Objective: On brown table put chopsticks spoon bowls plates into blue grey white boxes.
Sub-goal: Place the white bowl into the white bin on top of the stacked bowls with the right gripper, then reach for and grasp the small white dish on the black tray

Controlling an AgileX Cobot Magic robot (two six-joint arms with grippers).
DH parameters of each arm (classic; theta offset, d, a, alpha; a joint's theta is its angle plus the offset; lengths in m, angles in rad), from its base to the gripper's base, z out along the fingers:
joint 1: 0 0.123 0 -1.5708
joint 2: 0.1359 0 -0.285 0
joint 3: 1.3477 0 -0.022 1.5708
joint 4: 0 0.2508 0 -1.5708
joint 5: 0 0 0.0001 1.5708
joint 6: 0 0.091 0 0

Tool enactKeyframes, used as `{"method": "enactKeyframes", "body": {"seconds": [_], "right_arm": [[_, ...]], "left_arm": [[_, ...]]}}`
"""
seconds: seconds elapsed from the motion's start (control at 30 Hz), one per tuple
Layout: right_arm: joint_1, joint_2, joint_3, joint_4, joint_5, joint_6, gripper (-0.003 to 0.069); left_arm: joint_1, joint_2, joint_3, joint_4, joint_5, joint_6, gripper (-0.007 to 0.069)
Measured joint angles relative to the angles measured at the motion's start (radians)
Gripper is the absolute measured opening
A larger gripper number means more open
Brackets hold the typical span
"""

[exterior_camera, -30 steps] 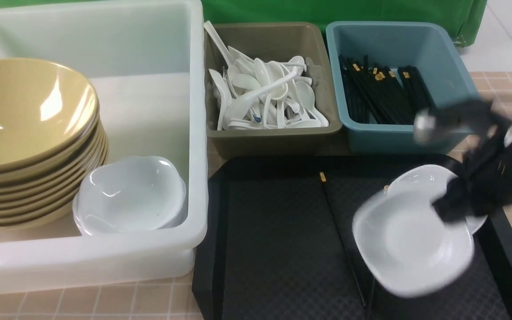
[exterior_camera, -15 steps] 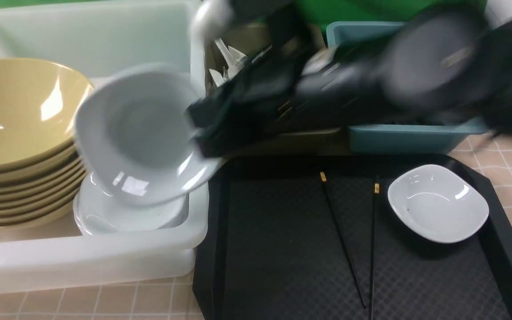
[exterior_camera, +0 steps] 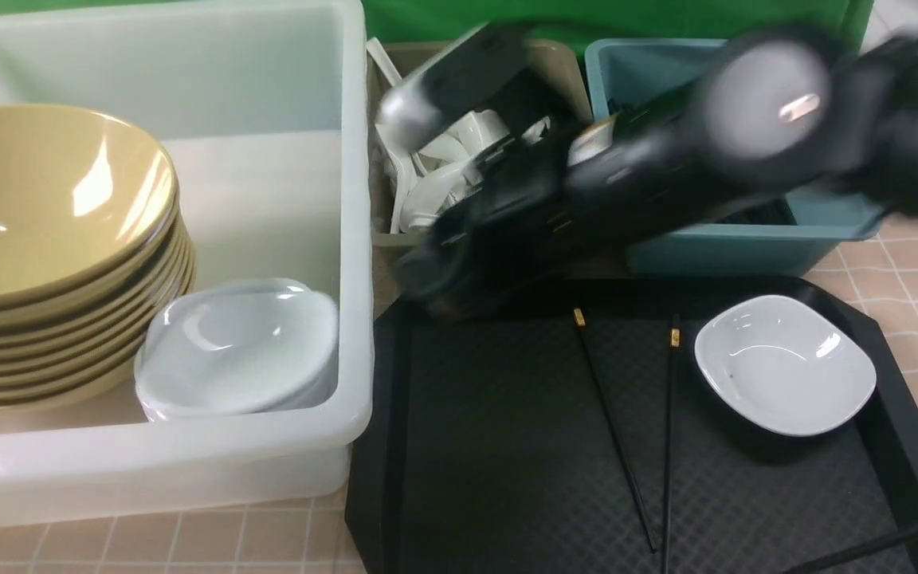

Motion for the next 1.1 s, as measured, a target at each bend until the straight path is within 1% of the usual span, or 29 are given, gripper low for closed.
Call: {"method": "enactKeyframes", "body": {"seconds": [0.07, 0.1, 0.13, 0.17, 0.2, 0.23, 0.27, 0.33, 0.4, 0.43, 0.47, 0.5, 0.53, 0.6, 0.63, 0.67, 0.7, 0.73, 0.77, 0.83, 0.9, 0.93, 0.97, 1.07, 1.1], "right_arm": [[-0.086, -0.043, 0.000, -0.110, 0.105, 0.071, 0.0456], [-0.118, -0.055, 0.003, -0.146, 0.142, 0.097, 0.0452], [-0.127, -0.055, 0.004, -0.155, 0.151, 0.104, 0.0451], [-0.193, -0.064, 0.026, -0.214, 0.207, 0.148, 0.0438], [-0.218, -0.065, 0.040, -0.231, 0.224, 0.160, 0.0428], [-0.274, -0.065, 0.086, -0.257, 0.235, 0.180, 0.0407], [-0.274, -0.064, 0.086, -0.257, 0.236, 0.182, 0.0402], [-0.362, -0.049, 0.187, -0.276, 0.214, 0.190, 0.0340], [-0.417, -0.022, 0.269, -0.284, 0.171, 0.204, 0.0278], [-0.442, 0.012, 0.317, -0.288, 0.135, 0.215, 0.0229], [-0.444, 0.012, 0.323, -0.288, 0.129, 0.216, 0.0223], [-0.453, 0.046, 0.355, -0.282, 0.102, 0.225, 0.0179], [-0.453, 0.073, 0.366, -0.267, 0.092, 0.226, 0.0157], [-0.438, 0.125, 0.376, -0.159, 0.079, 0.173, 0.0139], [-0.436, 0.129, 0.376, -0.159, 0.078, 0.166, 0.0139], [-0.405, 0.151, 0.376, -0.055, 0.074, 0.099, 0.0150], [-0.401, 0.153, 0.376, -0.045, 0.074, 0.084, 0.0155], [-0.381, 0.157, 0.375, -0.007, 0.075, 0.062, 0.0170], [-0.356, 0.157, 0.363, 0.026, 0.081, 0.033, 0.0215], [-0.348, 0.148, 0.336, 0.032, 0.088, 0.021, 0.0262], [-0.353, 0.130, 0.309, -0.002, 0.093, 0.033, 0.0328], [-0.354, 0.127, 0.306, -0.008, 0.093, 0.033, 0.0334], [-0.365, 0.113, 0.292, -0.058, 0.095, 0.072, 0.0372], [-0.413, 0.089, 0.282, -0.196, 0.099, 0.185, 0.0432], [-0.416, 0.089, 0.282, -0.203, 0.099, 0.193, 0.0435]], "left_arm": [[0.000, 0.000, 0.000, 0.000, 0.000, 0.000, 0.0002], [0.000, 0.000, 0.000, 0.000, 0.000, 0.000, 0.0002], [0.000, 0.000, 0.000, 0.000, 0.000, 0.000, 0.0002], [0.000, 0.000, 0.000, 0.000, 0.000, 0.000, 0.0002], [0.000, 0.000, 0.000, 0.000, 0.000, 0.000, 0.0002], [0.000, 0.000, 0.000, 0.000, 0.000, 0.000, 0.0002], [0.000, 0.000, 0.000, 0.000, 0.000, 0.000, 0.0002], [0.000, 0.000, 0.000, 0.000, 0.000, 0.000, 0.0002], [0.000, 0.000, 0.000, -0.001, -0.001, 0.000, 0.0002], [0.000, 0.000, 0.000, -0.001, -0.001, 0.000, 0.0002], [0.000, 0.000, 0.000, -0.001, -0.001, 0.000, 0.0002], [0.000, 0.000, 0.000, -0.001, -0.001, 0.000, 0.0002], [0.000, 0.000, 0.000, -0.001, -0.001, 0.000, 0.0002], [0.000, 0.000, 0.000, -0.001, -0.001, 0.000, 0.0002], [0.000, 0.000, 0.000, -0.001, -0.001, 0.000, 0.0002], [0.000, 0.000, 0.000, -0.001, -0.002, 0.000, 0.0002], [0.000, 0.000, 0.000, -0.001, -0.002, 0.000, 0.0002], [0.000, 0.000, 0.000, -0.001, -0.002, 0.000, 0.0002], [0.000, 0.000, 0.000, -0.001, -0.004, 0.000, 0.0002], [0.000, 0.000, 0.000, -0.001, -0.004, 0.000, 0.0002], [0.000, 0.000, 0.000, -0.001, -0.004, 0.000, 0.0002], [0.000, 0.000, 0.000, -0.001, -0.004, 0.000, 0.0002], [0.000, 0.000, 0.000, -0.001, -0.004, 0.000, 0.0002], [0.000, 0.000, 0.000, -0.001, -0.004, 0.001, 0.0002], [0.000, 0.000, 0.001, -0.001, -0.004, 0.001, 0.0002]]}}
